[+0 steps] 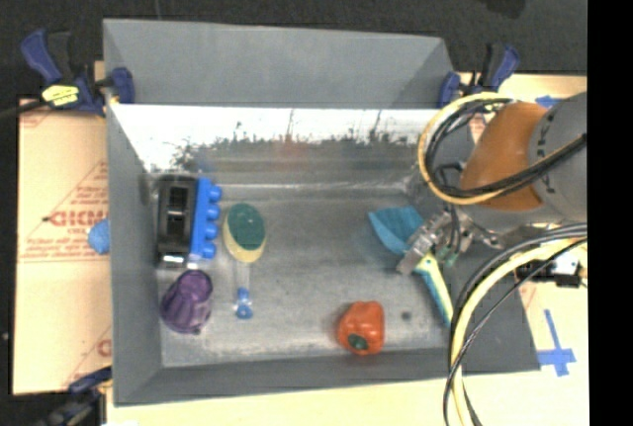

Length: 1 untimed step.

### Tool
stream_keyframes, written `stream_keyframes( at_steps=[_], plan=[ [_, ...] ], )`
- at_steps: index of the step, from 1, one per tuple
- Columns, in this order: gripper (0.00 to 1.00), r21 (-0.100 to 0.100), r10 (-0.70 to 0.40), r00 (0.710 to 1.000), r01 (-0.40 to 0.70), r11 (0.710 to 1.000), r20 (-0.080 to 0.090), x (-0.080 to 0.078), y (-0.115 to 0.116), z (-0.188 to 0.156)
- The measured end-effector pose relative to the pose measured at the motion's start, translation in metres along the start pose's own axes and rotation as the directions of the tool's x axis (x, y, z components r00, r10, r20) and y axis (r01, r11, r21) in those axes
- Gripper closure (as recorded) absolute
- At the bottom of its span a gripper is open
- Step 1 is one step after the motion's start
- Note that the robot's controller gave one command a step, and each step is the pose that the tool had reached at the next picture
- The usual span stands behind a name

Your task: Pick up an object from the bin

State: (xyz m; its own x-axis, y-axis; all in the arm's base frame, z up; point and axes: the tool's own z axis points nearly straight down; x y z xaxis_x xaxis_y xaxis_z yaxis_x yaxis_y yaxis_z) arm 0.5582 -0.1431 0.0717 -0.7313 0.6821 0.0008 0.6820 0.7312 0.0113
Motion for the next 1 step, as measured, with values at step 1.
stream_keyframes(
  at_steps=[1],
  plan=[
    [1.00,0.000,-0.001,1.000,0.001,1.000,0.000,0.0000,0.0000,-0.0001]
  ],
)
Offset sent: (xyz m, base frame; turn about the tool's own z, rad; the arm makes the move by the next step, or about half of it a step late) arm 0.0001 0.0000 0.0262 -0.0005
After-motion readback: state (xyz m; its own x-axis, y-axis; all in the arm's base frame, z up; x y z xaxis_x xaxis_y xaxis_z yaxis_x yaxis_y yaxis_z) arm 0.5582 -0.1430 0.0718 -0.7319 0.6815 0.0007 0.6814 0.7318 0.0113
